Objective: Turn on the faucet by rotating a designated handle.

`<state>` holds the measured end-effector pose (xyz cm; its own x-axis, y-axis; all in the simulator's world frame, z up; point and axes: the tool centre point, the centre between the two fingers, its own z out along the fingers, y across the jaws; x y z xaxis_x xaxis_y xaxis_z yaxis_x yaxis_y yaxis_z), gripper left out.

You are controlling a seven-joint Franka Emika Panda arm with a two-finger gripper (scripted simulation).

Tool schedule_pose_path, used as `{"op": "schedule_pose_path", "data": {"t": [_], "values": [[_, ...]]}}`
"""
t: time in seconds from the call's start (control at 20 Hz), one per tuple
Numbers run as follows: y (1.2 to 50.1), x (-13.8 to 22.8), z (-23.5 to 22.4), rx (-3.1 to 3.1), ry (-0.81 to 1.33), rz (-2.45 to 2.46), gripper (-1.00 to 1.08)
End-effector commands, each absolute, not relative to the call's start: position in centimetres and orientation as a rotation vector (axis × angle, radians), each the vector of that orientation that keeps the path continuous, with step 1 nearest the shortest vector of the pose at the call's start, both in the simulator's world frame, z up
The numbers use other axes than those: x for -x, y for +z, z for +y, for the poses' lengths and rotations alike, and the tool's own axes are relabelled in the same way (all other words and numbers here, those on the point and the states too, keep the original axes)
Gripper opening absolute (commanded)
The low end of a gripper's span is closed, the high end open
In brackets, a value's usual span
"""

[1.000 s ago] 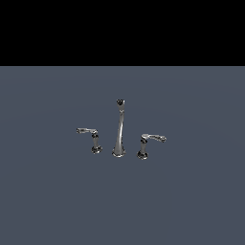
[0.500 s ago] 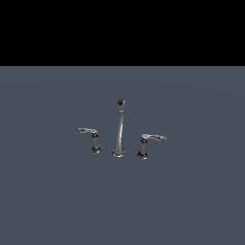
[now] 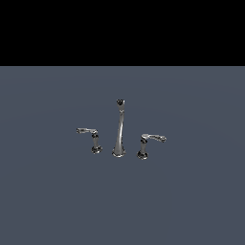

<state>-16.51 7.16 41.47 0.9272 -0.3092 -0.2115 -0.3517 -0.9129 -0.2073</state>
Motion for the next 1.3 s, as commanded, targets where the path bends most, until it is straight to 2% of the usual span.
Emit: {"op": "schedule_pose_path", "data": {"t": [0.0,0.7,1.25], "values": [[39.8,14.9,8.1,2.799,0.297,0.597,-1.0],[28.6,7.7,12.5,2.582,0.472,1.23,-1.0],[19.0,3.9,14.0,2.396,0.445,1.771,-1.0]]}}
